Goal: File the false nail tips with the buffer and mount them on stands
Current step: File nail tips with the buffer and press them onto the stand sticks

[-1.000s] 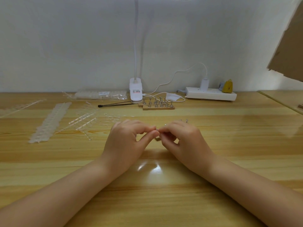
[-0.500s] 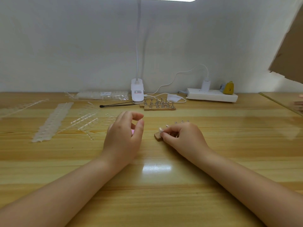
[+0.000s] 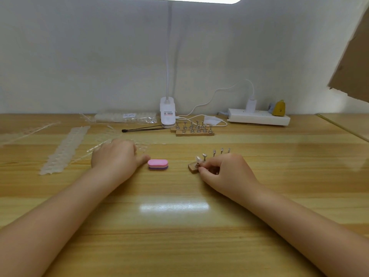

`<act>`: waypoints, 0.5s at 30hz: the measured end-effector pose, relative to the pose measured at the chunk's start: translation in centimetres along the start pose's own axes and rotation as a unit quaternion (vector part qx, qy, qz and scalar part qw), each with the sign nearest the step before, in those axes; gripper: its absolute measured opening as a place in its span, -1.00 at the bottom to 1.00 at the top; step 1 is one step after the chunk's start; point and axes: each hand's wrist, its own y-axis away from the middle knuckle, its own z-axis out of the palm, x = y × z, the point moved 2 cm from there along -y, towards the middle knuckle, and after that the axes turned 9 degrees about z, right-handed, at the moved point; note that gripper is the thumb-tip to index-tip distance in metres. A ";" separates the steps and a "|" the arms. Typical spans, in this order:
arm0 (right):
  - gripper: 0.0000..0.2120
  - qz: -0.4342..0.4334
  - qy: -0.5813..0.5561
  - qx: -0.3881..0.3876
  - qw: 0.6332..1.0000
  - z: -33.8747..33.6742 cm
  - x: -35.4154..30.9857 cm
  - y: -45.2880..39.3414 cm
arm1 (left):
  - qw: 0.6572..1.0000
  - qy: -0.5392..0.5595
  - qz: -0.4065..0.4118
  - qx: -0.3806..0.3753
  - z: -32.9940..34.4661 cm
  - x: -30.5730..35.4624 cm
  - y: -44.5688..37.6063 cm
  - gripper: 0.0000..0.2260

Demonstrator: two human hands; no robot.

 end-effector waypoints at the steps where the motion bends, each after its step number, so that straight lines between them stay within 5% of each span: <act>1: -0.83 -0.004 0.002 -0.014 1.000 0.0 -0.1 0.0 | 1.000 -0.002 0.003 0.007 -0.1 -0.1 0.0 -0.64; 11: -0.78 -0.072 0.029 -0.025 0.997 0.1 -0.7 0.5 | 0.996 0.058 0.032 0.059 0.5 -0.8 -0.5 -0.89; 15: -0.77 -0.082 0.052 -0.034 0.995 0.2 -0.9 0.6 | 0.990 0.106 0.026 0.092 0.9 -1.5 -0.7 -0.83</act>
